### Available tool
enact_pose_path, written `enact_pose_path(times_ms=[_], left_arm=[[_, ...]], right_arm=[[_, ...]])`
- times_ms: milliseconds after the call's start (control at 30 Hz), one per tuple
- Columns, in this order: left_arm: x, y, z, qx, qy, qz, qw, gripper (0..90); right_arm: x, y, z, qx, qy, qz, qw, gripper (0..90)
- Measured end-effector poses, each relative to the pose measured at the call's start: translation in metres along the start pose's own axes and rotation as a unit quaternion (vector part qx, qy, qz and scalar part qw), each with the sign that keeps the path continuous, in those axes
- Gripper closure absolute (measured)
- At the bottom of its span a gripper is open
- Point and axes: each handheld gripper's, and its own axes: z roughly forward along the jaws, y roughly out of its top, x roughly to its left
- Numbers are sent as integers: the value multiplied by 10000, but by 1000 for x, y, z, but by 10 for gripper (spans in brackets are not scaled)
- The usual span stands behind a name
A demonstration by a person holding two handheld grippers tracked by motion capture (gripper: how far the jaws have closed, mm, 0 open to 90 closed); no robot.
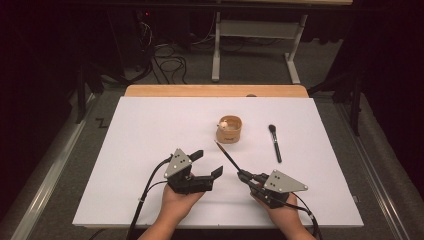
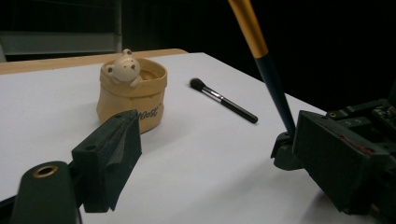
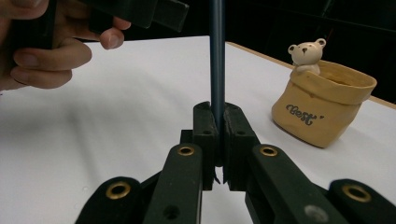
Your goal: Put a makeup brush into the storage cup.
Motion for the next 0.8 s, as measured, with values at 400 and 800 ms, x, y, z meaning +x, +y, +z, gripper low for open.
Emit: enact_pose_path(times_ms=[400, 800], left_arm=[[2, 5, 1, -171, -521, -387, 9977, 310], [5, 7, 3, -284, -857, -647, 9938, 454]], right_arm=[[1, 0, 1, 13, 62, -4, 10000, 870], [4, 0, 3, 22, 114, -92, 9999, 870]])
